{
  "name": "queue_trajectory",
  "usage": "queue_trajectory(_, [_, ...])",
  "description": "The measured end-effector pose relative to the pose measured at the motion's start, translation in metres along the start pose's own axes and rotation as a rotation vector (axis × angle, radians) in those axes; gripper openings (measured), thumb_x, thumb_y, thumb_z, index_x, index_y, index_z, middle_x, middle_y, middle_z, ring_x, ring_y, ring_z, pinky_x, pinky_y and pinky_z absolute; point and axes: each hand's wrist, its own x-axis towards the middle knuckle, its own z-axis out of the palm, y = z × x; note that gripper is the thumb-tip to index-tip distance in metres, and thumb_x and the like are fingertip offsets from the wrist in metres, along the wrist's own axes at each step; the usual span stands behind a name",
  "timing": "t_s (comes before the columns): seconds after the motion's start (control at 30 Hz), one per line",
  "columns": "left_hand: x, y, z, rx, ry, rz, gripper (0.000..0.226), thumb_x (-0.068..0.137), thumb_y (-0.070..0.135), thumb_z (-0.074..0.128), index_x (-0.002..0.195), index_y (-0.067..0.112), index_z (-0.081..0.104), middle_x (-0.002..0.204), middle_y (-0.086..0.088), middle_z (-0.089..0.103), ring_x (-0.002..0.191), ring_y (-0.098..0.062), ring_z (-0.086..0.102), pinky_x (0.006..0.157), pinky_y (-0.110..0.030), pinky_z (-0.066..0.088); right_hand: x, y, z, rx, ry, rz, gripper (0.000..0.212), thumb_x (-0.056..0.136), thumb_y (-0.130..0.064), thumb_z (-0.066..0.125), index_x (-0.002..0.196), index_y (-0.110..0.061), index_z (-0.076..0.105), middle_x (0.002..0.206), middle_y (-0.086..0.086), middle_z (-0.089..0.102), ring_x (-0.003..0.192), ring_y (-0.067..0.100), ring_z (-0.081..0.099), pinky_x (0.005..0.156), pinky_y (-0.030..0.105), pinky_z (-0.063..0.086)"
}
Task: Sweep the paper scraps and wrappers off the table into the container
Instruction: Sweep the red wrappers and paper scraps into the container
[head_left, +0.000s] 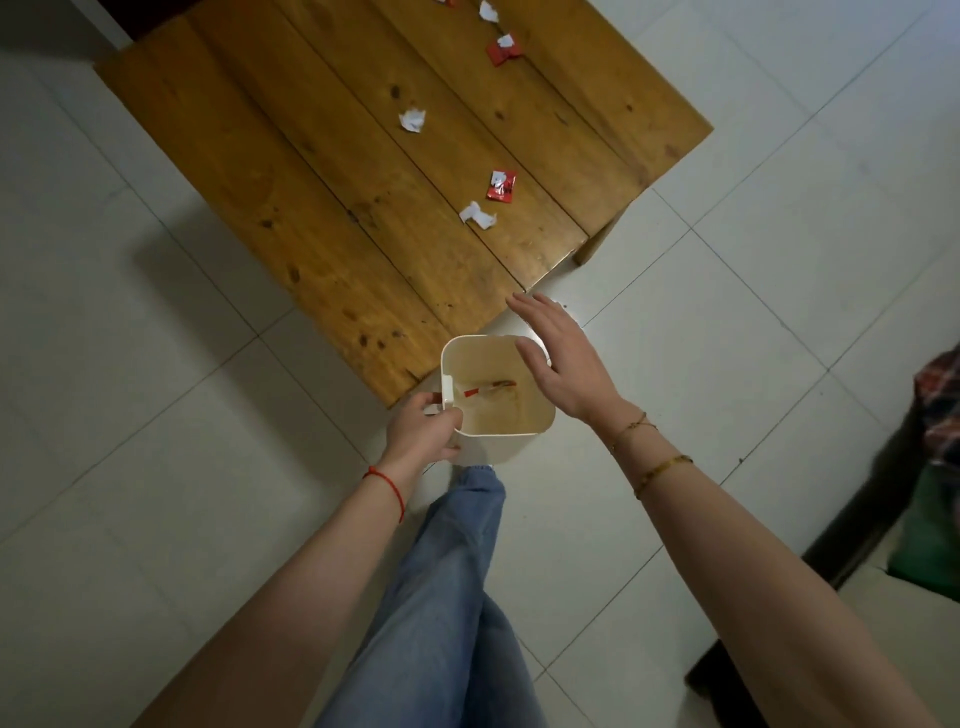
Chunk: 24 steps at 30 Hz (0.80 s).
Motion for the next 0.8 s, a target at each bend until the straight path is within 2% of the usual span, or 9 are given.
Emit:
queue_trajectory(0.1, [0.017,0.021,0.019,-0.041,-0.019,-0.022,0.044,0.083,0.004,0.057,0.125,0.019,0.054,0.122,-0.01,0.06,0.108,-0.031,0.065,0.086,-0.045,0.06,0.035,0.02,-0.014,-0.02,-0.028,-0.008,0.048,0.105,-0.037,0.033,0.151,-0.022,0.034,0.157,-0.002,0.036,0.149,0.015,0.022,0.123,0.039,0.019])
queue_trajectory(0.23, [0.038,0.05,0.044,-0.045,-0.023,-0.03,0.045,0.085,0.006,0.058,0.128,0.018,0.055,0.11,-0.005,0.06,0.091,-0.02,0.064,0.083,-0.043,0.061,0.086,0.045,-0.035,-0.048,-0.064,-0.021,0.047,0.106,-0.037,0.034,0.151,-0.023,0.035,0.157,-0.003,0.036,0.149,0.015,0.023,0.122,0.038,0.02])
queue_trajectory(0.3, [0.044,0.062,0.056,-0.043,-0.031,-0.041,0.039,0.086,0.006,0.058,0.122,0.021,0.056,0.107,-0.004,0.06,0.086,-0.017,0.062,0.081,-0.041,0.061,0.109,0.056,-0.045,-0.044,-0.073,-0.022,0.047,0.106,-0.038,0.034,0.151,-0.023,0.035,0.157,-0.004,0.036,0.149,0.015,0.022,0.122,0.038,0.019])
queue_trajectory(0.4, [0.046,0.077,0.068,-0.024,-0.031,-0.062,0.033,0.085,0.007,0.059,0.111,0.026,0.053,0.11,-0.004,0.06,0.093,-0.02,0.063,0.078,-0.035,0.061,0.138,0.067,-0.06,-0.054,-0.086,-0.043,0.047,0.105,-0.037,0.035,0.15,-0.021,0.037,0.156,-0.002,0.037,0.149,0.017,0.023,0.122,0.039,0.02])
queue_trajectory(0.5, [0.047,0.086,0.077,-0.051,-0.016,-0.094,0.033,0.083,0.009,0.06,0.109,0.027,0.054,0.121,-0.007,0.061,0.108,-0.027,0.063,0.08,-0.039,0.062,0.163,0.073,-0.072,-0.076,-0.101,-0.067,0.047,0.105,-0.034,0.037,0.15,-0.019,0.037,0.157,0.0,0.036,0.149,0.018,0.023,0.12,0.033,0.016])
queue_trajectory(0.6, [0.049,0.092,0.088,-0.073,0.021,-0.124,0.032,0.081,0.009,0.06,0.107,0.027,0.055,0.122,-0.009,0.063,0.11,-0.029,0.064,0.08,-0.041,0.062,0.185,0.079,-0.08,-0.095,-0.132,-0.108,0.047,0.105,-0.032,0.038,0.151,-0.019,0.036,0.157,0.0,0.035,0.149,0.018,0.022,0.118,0.028,0.012])
queue_trajectory(0.73, [0.054,0.092,0.106,-0.129,0.09,-0.135,0.03,0.082,0.007,0.059,0.107,0.023,0.055,0.112,-0.006,0.062,0.104,-0.026,0.064,0.08,-0.04,0.062,0.212,0.094,-0.082,-0.13,-0.21,-0.187,0.049,0.104,-0.034,0.036,0.152,-0.021,0.033,0.159,0.0,0.032,0.15,0.02,0.02,0.12,0.038,0.015])
queue_trajectory(0.8, [0.056,0.089,0.117,-0.186,0.122,-0.15,0.03,0.082,0.007,0.058,0.108,0.022,0.055,0.107,-0.006,0.062,0.095,-0.022,0.064,0.081,-0.04,0.062,0.222,0.1,-0.086,-0.133,-0.261,-0.23,0.051,0.103,-0.036,0.035,0.152,-0.022,0.032,0.159,0.001,0.03,0.15,0.022,0.019,0.12,0.039,0.016])
